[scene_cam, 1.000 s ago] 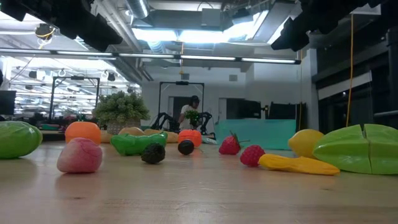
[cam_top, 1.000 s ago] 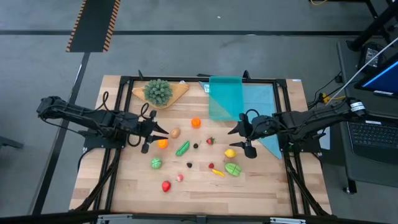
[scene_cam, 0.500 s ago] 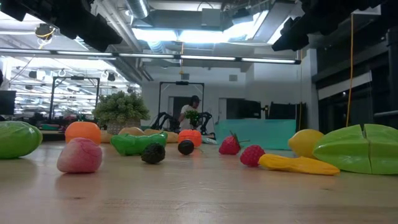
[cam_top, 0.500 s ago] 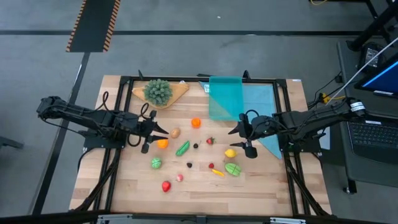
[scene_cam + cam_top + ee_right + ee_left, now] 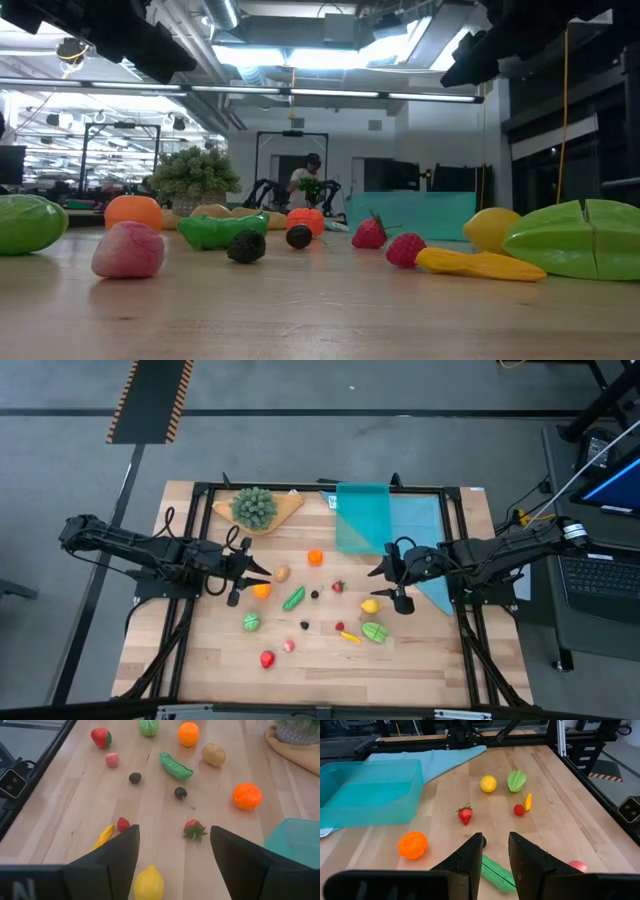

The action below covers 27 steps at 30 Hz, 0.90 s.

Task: Pick and placing Produce into tupperware
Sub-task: Put the yellow lemon into the blue bin

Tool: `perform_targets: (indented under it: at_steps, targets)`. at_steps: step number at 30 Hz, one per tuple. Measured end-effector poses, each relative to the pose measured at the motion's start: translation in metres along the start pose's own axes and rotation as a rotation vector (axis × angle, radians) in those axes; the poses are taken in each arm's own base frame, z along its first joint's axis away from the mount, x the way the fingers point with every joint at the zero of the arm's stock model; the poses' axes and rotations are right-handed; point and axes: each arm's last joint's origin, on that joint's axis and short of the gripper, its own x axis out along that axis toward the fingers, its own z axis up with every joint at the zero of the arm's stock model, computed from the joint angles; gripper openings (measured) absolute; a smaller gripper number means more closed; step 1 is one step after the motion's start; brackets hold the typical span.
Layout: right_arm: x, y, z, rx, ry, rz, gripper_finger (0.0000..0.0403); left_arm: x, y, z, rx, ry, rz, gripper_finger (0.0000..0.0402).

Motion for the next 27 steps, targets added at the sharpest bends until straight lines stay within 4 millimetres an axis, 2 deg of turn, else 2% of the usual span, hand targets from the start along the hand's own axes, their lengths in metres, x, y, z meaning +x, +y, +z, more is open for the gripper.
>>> perform_targets:
  at_steps: [15,18,24,27]
  targets:
    - [-0.0001,0.0002,0.0033,-0.040,-0.034,0.001,0.0250,0.0000,0.0000,-0.0001,0.000,0.000,0.000,0.0074]
    - [-0.0001,0.0001,0.0032,-0.059,-0.033,0.000,0.0272,0.0000,0.0000,-0.0001,0.000,0.000,0.000,0.0074]
    - [-0.0001,0.0001,0.0032,-0.075,-0.033,0.000,0.0340,0.0000,0.0001,-0.0001,-0.002,0.000,0.000,0.0074]
    - [-0.0001,0.0001,0.0032,-0.057,-0.033,0.000,0.0357,0.0000,0.0000,-0.0002,-0.002,0.001,0.000,0.0074]
